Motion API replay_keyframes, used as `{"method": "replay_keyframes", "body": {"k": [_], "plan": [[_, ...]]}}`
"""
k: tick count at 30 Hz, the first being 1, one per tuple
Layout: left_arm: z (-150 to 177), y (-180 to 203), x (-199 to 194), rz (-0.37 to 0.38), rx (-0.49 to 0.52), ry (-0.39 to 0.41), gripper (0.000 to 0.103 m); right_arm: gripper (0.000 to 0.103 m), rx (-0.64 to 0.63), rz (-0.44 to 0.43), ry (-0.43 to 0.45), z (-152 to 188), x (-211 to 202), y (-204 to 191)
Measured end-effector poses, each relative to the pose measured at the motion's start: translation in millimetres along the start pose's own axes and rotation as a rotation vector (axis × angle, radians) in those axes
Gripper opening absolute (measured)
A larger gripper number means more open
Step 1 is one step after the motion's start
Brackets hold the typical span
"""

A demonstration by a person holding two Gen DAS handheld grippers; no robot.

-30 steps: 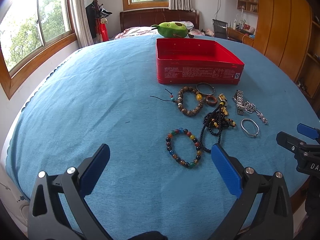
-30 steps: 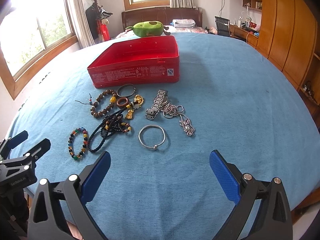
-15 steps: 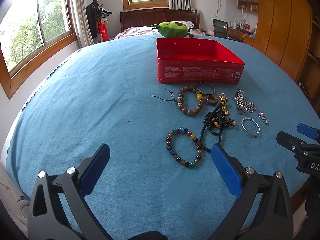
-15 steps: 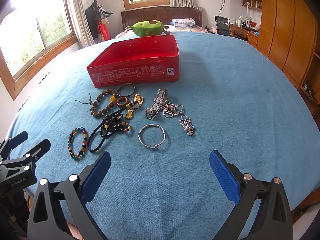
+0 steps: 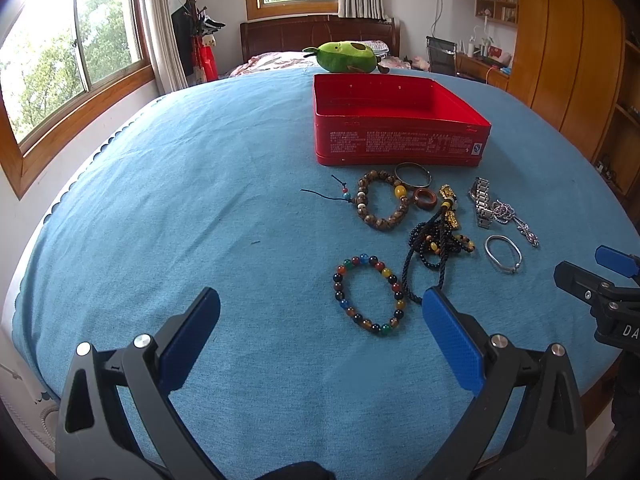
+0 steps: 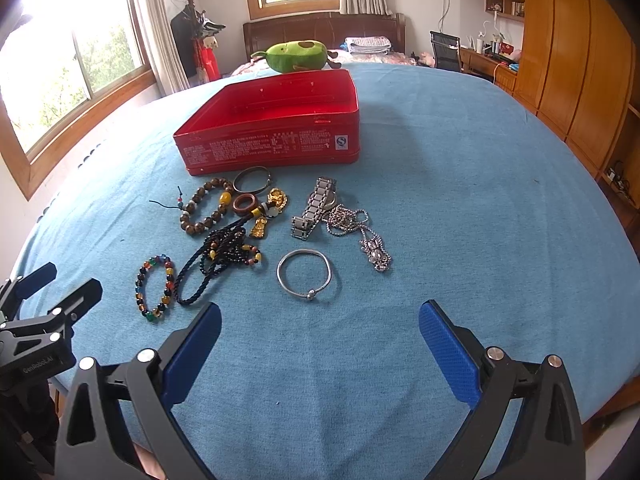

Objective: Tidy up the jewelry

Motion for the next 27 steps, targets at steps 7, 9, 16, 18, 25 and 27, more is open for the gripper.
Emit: {"method": "replay_keyframes", "body": {"k": [7,9,16,18,25,27], "plan": [[0.9,-2.9,1.4,-0.003,-0.002,-0.002,0.100,0.099,-0.001,-0.003,0.004,0.0,0.8,-0.1],[0.8,-3.0,2.1,-0.004,-0.002,-0.001,0.100,0.099,0.000,-0.006,0.009,-0.5,1.4,0.4],[-0.6,-0.5,6.6,0.047,0.008,-0.003,0.100,0.099,0.004,-0.040,0.015,-5.2,3.5,5.9],[-2.4,-3.1,9.4,0.081,-0.006,-0.012,0.100,0.099,0.002,-0.051,0.017,-8.4,4.6,8.7],[-22.6,-23.4,29.8,0.117,-0.066,-0.066,0.099,0.098,0.038,-0.112,0.028,-31.2,11.0,29.2],[-31.0,-24.1,33.9,0.122,-0.063,-0.068,0.099,0.095,0.039,-0.138,0.032,-39.2,12.7,33.4]]}}
Point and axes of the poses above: each gripper's, at about its wrist camera, not at the fingertips, and x roughly the way its jaws point, y to its right, z to its underside, the point moved 4 cm from there along x, roughly the way its jaws point, and after that the axes turned 8 degrees about -y, right-handed, at the moved point
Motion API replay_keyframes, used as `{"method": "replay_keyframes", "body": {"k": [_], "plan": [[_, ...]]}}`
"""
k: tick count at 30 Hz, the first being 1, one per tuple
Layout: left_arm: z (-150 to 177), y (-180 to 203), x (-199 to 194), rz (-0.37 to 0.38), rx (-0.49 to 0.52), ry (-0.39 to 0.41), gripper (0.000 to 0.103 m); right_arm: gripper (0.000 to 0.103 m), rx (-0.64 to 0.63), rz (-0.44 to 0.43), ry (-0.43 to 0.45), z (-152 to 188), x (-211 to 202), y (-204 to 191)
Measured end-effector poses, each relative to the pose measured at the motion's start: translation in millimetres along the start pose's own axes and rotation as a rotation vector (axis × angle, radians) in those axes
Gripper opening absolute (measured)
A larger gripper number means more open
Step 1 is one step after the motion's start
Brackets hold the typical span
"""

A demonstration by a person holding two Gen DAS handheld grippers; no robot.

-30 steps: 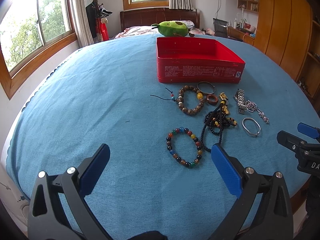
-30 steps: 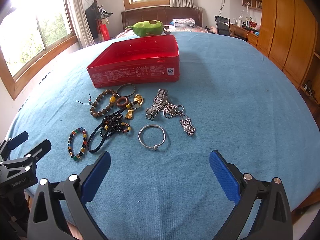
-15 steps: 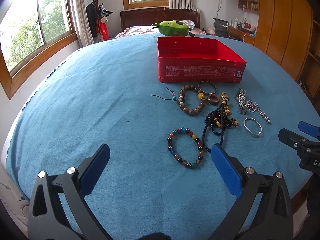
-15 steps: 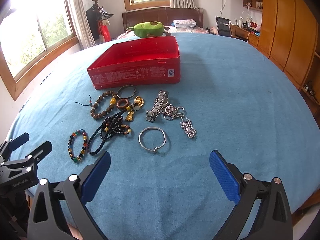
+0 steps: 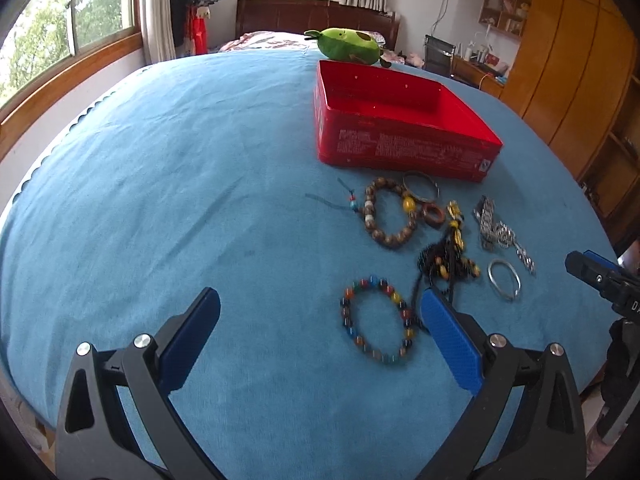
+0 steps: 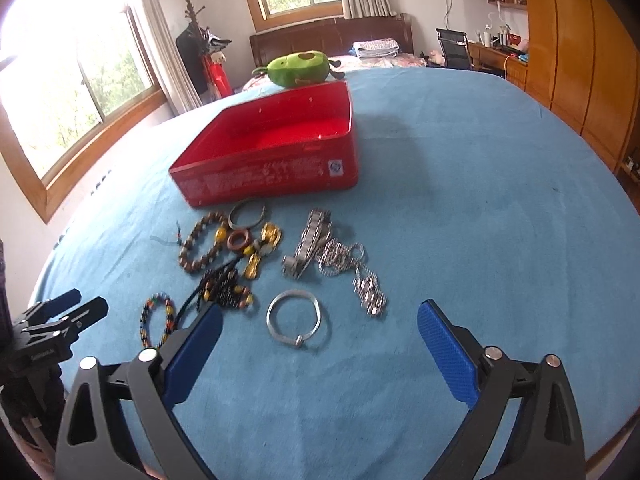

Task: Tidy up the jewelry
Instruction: 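Grasp the brown wooden bead bracelet with the left gripper while the right gripper grasps the silver watch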

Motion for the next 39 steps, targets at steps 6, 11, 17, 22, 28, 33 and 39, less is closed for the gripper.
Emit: {"method": "replay_keyframes", "body": {"k": [6,11,17,22,28,33,39], "plan": [[-29.9,12.0,18.9,0.010,0.044,-0.027,0.095,0.082,0.000,-0.065,-0.030,-20.0,12.5,6.2],[-54.6,29.8,55.6,0.053,0.081,-0.130,0.073,0.067,0.005,-0.106,-0.071,-35.0,26.3,11.8],[-77.4,40.1,96.0,0.048,0.102,-0.206,0.072,0.055,0.037,-0.119,-0.104,-55.5,39.7,28.2],[-85.1,40.1,117.3,0.060,0.094,-0.251,0.063,0.053,0.013,-0.164,-0.175,-63.1,64.2,23.0],[-86.5,48.0,123.3,0.071,0.122,-0.241,0.052,0.052,-0.003,-0.200,-0.230,-68.1,90.8,11.8],[-89.7,42.3,123.5,0.082,0.104,-0.237,0.030,0.042,-0.014,-0.189,-0.272,-71.6,107.3,3.3],[-96.0,45.0,128.1,0.094,0.107,-0.232,0.023,0.027,-0.016,-0.143,-0.275,-76.4,114.9,-0.2]]}}
Point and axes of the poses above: each gripper's, at about its wrist camera, not at the fingertips, and x roughly the way its jaws point, y to its right, z to its underside, the point moved 4 cm from there along x, roughly the way its jaws point, and after that the axes turned 8 degrees about -y, right-handed, at the moved point
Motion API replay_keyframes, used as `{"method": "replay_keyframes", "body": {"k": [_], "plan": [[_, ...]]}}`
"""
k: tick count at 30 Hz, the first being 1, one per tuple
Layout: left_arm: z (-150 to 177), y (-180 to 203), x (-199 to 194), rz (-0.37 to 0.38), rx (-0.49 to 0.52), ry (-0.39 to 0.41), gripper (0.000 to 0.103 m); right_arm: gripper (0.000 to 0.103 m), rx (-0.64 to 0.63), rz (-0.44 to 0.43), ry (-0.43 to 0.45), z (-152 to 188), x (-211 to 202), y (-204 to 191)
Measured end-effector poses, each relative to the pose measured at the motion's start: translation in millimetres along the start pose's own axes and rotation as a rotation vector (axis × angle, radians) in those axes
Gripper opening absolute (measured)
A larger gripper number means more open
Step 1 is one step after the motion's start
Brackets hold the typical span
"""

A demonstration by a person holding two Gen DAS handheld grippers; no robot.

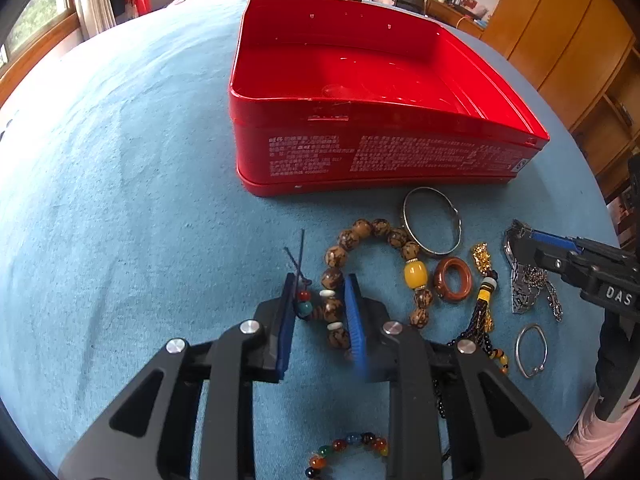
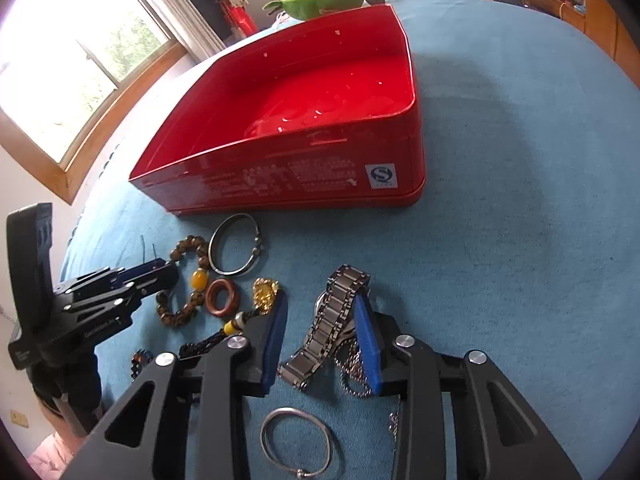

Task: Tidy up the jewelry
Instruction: 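Grasp the brown wooden bead bracelet with the left gripper while the right gripper grasps the silver watch, then lift the bracelet with the left gripper while the right gripper carries the watch over the red box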

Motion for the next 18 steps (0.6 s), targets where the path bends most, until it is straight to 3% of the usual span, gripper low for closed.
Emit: {"method": "replay_keyframes", "body": {"k": [2,7,14,18], "plan": [[-2.8,1.2,1.4,0.002,0.001,0.003,0.020,0.015,-0.005,0.026,0.007,-2.0,1.4,0.2],[-4.4,-4.6,0.9,0.039,-0.029,0.014,0.010,0.013,0.009,0.001,0.020,-0.2,-2.7,2.0],[-2.6,-3.2,-26.7,0.126,-0.047,0.084,0.010,0.013,-0.018,-0.098,0.086,9.5,-36.9,-4.7],[-3.6,5.0,-53.7,0.156,-0.031,0.153,0.010,0.000,-0.041,-0.140,0.124,8.7,-57.5,-11.3]]}}
Point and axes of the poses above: each gripper's, at about its wrist camera, not at the fingertips, and x roughly the way its jaws point, y to its right, z to its underside, the point moved 4 cm from there along x, roughly the way its jaws point, and after that the axes turned 8 degrees about -y, right-handed, at the moved point
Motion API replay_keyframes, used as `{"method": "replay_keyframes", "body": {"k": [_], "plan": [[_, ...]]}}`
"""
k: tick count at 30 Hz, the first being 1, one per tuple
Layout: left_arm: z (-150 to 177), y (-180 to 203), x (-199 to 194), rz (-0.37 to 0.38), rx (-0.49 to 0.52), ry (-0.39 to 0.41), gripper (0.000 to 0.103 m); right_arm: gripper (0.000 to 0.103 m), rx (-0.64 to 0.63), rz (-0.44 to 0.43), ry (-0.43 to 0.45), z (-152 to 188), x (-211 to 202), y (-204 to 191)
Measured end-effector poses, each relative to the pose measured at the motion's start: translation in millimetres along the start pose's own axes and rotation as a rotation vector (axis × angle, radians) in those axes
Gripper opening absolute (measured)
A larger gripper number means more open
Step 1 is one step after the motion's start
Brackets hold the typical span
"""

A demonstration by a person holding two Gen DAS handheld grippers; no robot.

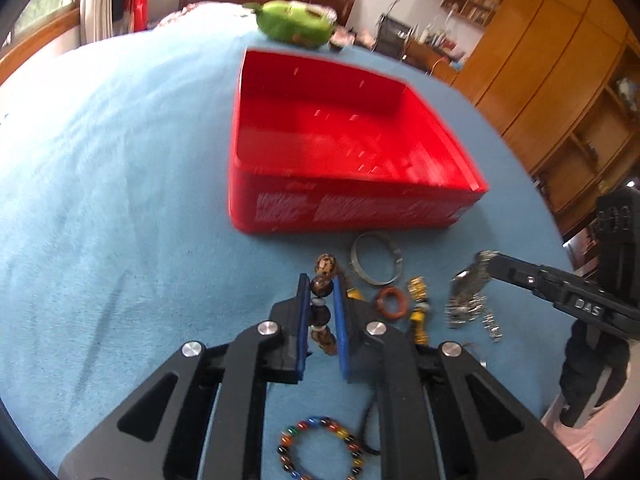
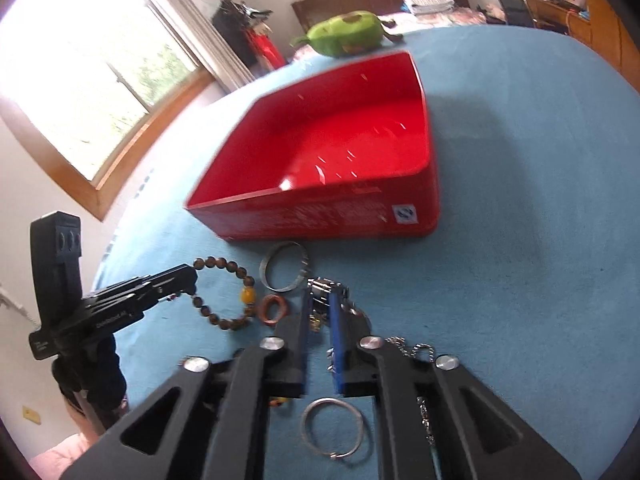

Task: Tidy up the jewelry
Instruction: 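Lift the bracelet with the left gripper while the right gripper carries the watch over the red box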

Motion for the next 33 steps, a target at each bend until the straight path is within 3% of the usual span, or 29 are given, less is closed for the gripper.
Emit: {"method": "replay_keyframes", "body": {"k": [5,10,13,15,20,24,25,27,29,33], "plan": [[-2.9,13.2,-25.6,0.014,0.030,0.060,0.010,0.000,-0.048,-0.004,0.042,-9.3,-12.7,-12.6],[3.9,15.3,-29.3,0.011,0.024,0.055,0.010,0.010,-0.072,0.064,-0.031,-1.6,9.7,-16.1],[4.0,12.5,-24.9,0.020,0.008,0.041,0.010,0.029,-0.083,0.107,-0.077,3.0,29.4,-16.6],[5.2,8.9,-24.0,0.021,0.005,0.037,0.010,0.049,-0.099,0.146,-0.086,2.8,38.6,-17.7],[5.7,3.0,-26.7,0.019,0.006,0.040,0.010,0.062,-0.134,0.215,-0.101,-2.0,51.7,-19.7],[7.7,2.2,-25.9,0.028,0.010,0.039,0.010,0.061,-0.155,0.247,-0.162,-4.2,76.2,-18.3],[7.5,2.7,-25.4,0.031,0.010,0.037,0.010,0.057,-0.149,0.244,-0.175,-4.0,80.9,-16.0],[8.9,2.5,-25.2,0.034,0.010,0.034,0.010,0.021,-0.135,0.210,-0.188,-3.6,86.0,-11.3],[8.5,2.9,-24.8,0.036,0.009,0.031,0.010,0.013,-0.115,0.176,-0.190,-4.6,86.5,-5.4],[7.6,2.7,-26.3,0.039,0.009,0.035,0.010,0.012,-0.093,0.114,-0.145,-7.4,70.2,0.6]]}}
Point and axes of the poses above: each gripper's, at about its wrist camera, not at the fingertips, and x roughly the way its jaws point, y to its right, z to its underside, the point moved 4 cm from there along x, roughly the way its jaws point, and after that the axes turned 8 degrees about -y, right-handed, at the moved point
